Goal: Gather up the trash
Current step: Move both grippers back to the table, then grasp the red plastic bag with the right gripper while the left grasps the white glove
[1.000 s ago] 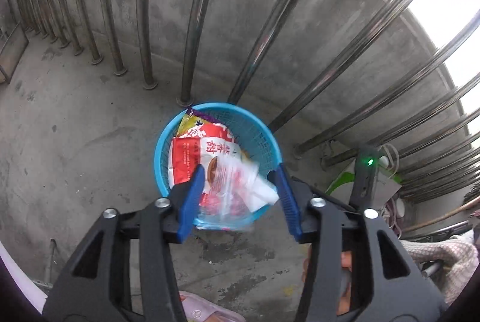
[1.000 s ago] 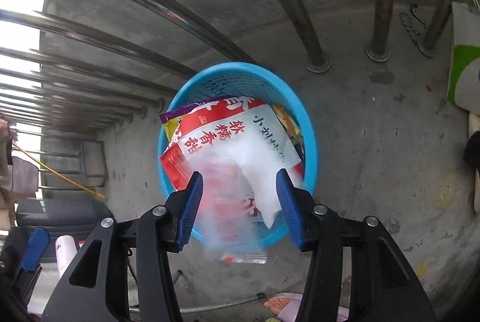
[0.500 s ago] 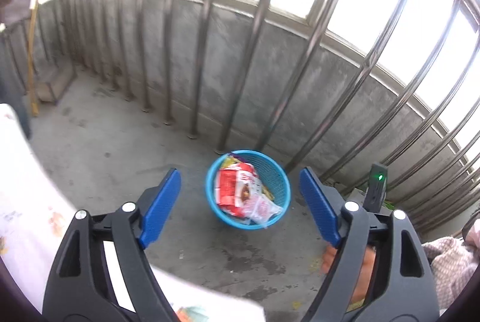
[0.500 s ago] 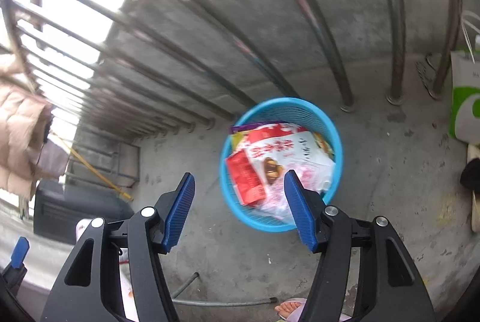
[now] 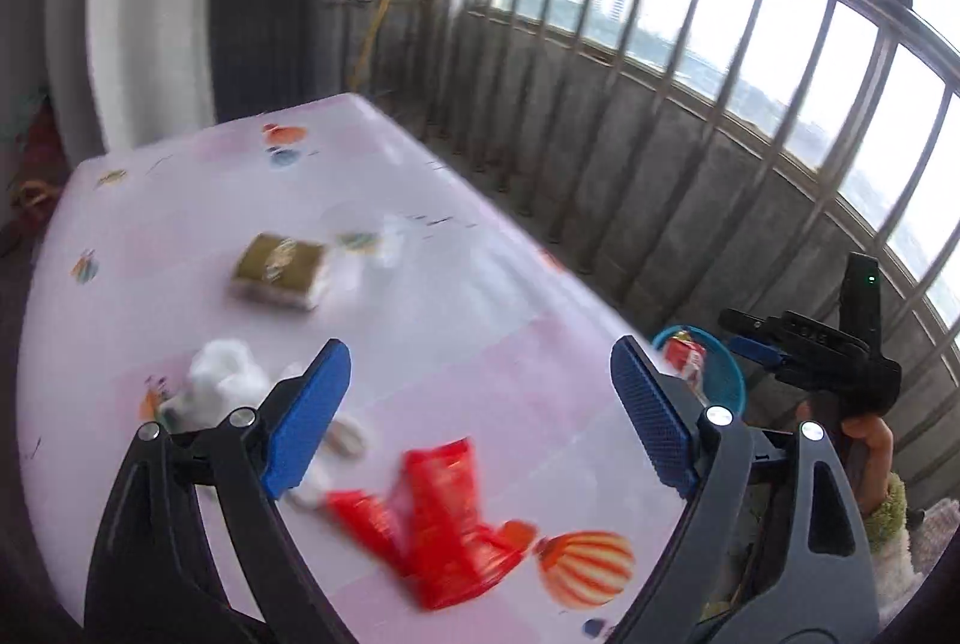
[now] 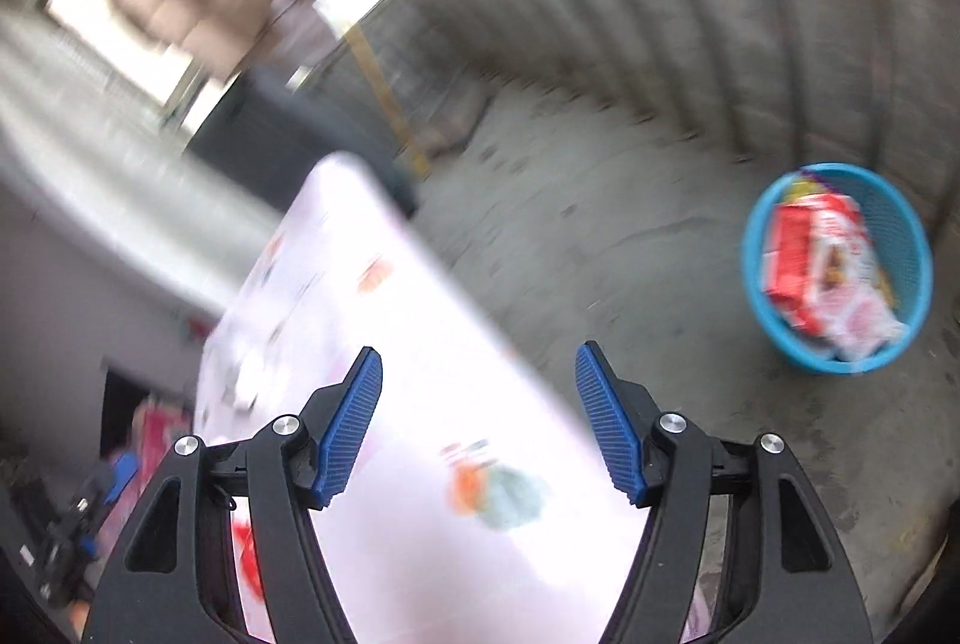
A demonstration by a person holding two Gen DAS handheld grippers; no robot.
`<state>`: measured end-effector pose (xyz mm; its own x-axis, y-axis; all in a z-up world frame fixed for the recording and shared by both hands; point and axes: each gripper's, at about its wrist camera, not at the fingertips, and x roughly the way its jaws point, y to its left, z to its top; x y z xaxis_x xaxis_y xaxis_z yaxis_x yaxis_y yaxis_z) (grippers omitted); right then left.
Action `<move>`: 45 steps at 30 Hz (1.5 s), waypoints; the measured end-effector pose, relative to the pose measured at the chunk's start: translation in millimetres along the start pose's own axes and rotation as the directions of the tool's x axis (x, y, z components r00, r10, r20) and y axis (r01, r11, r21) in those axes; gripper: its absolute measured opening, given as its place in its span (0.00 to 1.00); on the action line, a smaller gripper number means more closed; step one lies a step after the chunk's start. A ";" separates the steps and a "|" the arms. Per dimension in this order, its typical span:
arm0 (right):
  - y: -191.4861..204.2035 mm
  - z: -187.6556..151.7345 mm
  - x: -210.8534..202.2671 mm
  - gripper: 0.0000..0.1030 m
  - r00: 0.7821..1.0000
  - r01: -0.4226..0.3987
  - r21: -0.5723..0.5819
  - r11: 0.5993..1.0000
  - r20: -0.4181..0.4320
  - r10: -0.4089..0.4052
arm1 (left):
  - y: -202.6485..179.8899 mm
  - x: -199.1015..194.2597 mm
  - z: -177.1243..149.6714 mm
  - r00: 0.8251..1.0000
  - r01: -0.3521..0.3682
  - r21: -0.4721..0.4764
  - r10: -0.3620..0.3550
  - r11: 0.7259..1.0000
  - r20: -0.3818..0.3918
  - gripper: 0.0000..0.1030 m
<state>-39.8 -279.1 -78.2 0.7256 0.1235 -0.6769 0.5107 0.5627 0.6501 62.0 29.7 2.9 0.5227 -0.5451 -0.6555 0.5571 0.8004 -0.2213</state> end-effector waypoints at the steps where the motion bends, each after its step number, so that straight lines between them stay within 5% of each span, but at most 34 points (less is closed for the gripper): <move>1: 15.7 -5.1 9.3 0.63 0.999 -0.028 -0.038 0.999 -0.042 0.026 | 20.3 -6.8 -6.5 1.000 -0.029 -0.039 0.029 0.999 0.002 0.82; 4: 61.8 -24.3 33.4 0.63 0.984 -0.101 -0.134 0.986 -0.161 0.079 | 71.0 -20.3 -18.9 0.996 -0.090 -0.137 0.090 0.987 -0.003 0.82; 8: 119.6 -58.3 57.4 0.63 0.950 -0.186 -0.262 0.947 -0.292 0.106 | 111.0 -22.6 -27.2 0.996 -0.084 -0.222 0.087 0.971 0.000 0.82; 15: 175.2 -114.9 83.9 0.63 0.916 -0.178 -0.425 0.887 -0.402 -0.009 | 125.7 14.1 -25.4 0.998 -0.059 -0.269 0.058 0.961 -0.009 0.82; 21: 196.6 -127.8 91.9 0.56 0.930 -0.096 -0.536 0.839 -0.350 -0.117 | 124.6 46.1 -20.4 0.989 -0.148 -0.216 0.141 0.965 -0.049 0.81; 28: 210.9 -143.5 94.8 0.39 0.939 -0.009 -0.630 0.777 -0.272 -0.210 | 128.2 68.0 -24.8 0.977 -0.207 -0.195 0.190 0.959 -0.100 0.64; 45: 209.4 -141.5 95.2 0.29 0.938 -0.002 -0.607 0.795 -0.276 -0.208 | 129.2 70.1 -28.4 0.978 -0.192 -0.195 0.171 0.962 -0.121 0.29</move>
<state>70.9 -33.9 -55.3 0.4474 0.2246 -0.8657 0.1242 0.9430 0.3088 152.3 102.0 -92.1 0.5280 -0.3658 -0.7664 0.3093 0.9233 -0.2276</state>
